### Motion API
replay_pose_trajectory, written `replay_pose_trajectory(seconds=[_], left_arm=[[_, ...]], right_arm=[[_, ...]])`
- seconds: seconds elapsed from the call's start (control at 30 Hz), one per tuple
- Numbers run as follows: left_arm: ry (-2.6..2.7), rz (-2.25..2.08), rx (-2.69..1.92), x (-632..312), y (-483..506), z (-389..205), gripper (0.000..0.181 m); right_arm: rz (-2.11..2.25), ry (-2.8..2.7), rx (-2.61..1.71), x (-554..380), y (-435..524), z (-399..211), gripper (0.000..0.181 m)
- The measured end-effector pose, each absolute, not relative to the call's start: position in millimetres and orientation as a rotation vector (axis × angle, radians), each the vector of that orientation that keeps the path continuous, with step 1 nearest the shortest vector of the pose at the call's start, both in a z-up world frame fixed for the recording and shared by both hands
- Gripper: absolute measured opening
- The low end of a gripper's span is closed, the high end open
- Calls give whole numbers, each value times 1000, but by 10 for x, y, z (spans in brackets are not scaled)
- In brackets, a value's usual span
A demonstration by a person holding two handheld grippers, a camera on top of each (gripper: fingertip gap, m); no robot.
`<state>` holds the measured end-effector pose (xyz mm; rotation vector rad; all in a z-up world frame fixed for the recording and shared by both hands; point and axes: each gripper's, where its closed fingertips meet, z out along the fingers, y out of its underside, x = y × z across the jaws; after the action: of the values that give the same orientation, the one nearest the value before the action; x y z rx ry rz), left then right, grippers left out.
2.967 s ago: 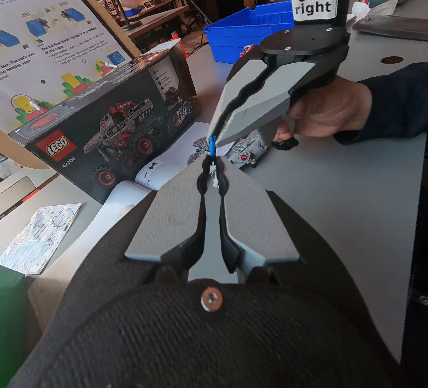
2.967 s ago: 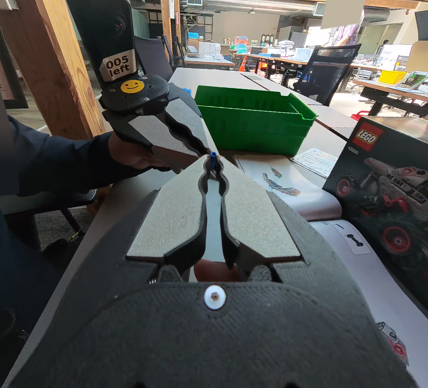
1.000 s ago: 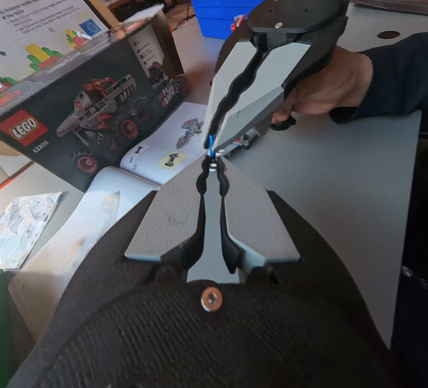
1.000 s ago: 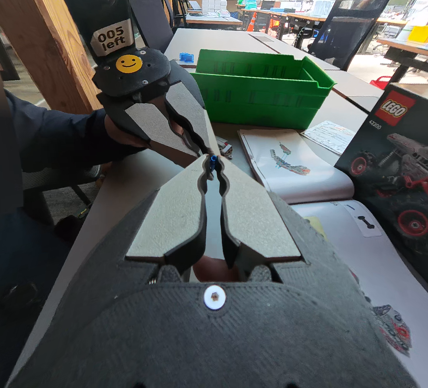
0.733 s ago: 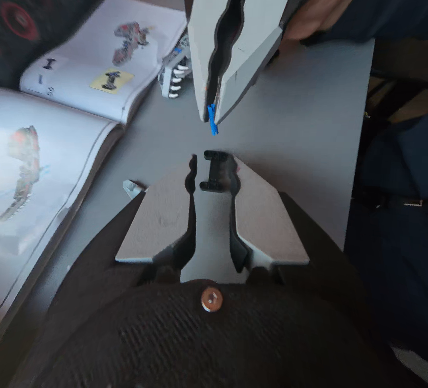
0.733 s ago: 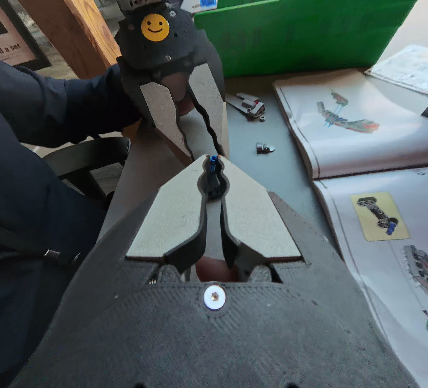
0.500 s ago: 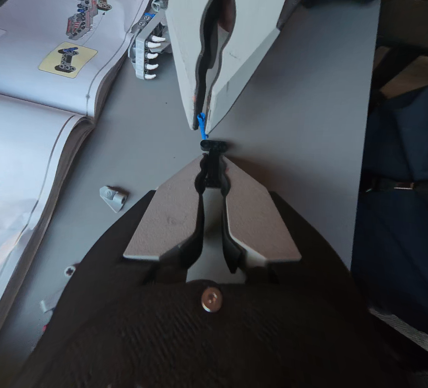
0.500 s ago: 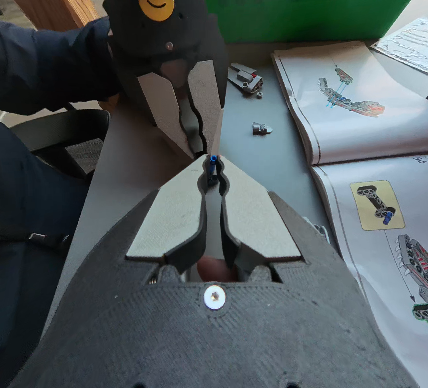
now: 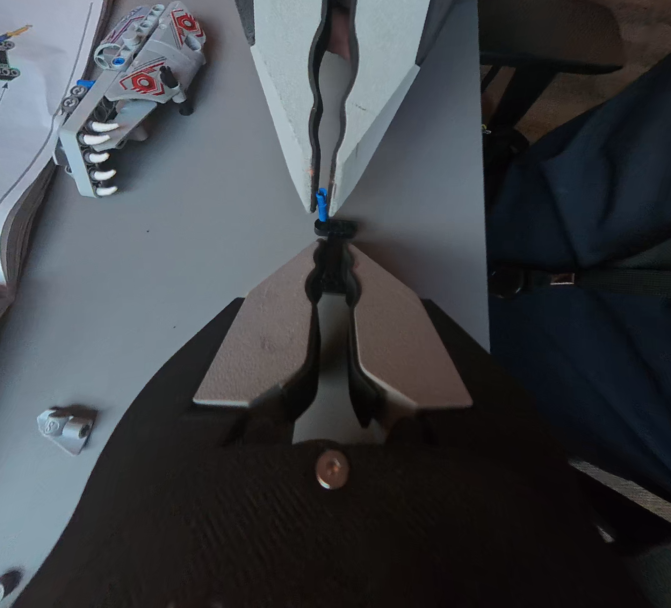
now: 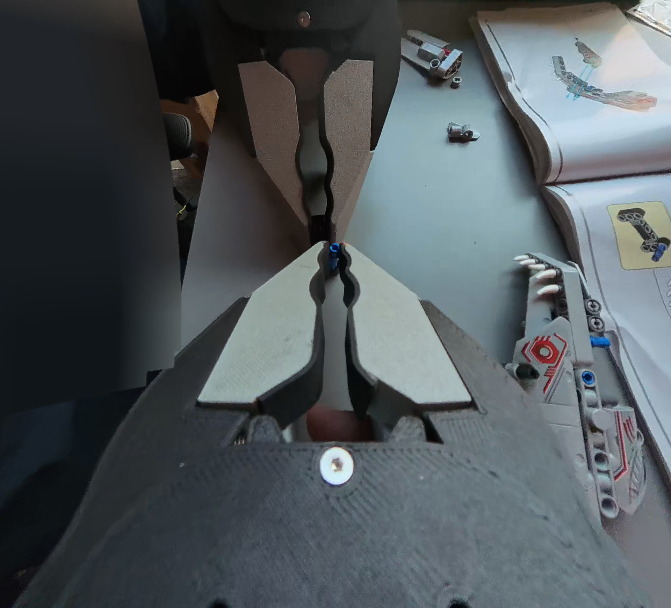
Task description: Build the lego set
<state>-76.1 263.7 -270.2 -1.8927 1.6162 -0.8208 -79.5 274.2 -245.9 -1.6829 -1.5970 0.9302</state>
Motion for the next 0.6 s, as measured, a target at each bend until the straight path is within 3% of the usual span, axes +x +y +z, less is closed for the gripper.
replay_pose_trajectory(seconds=[0.6], left_arm=[[1626,-816,-1881,-699,2622,-2703,6]], right_arm=[[943,-1622,-1698,-779,2734,-2496,2]])
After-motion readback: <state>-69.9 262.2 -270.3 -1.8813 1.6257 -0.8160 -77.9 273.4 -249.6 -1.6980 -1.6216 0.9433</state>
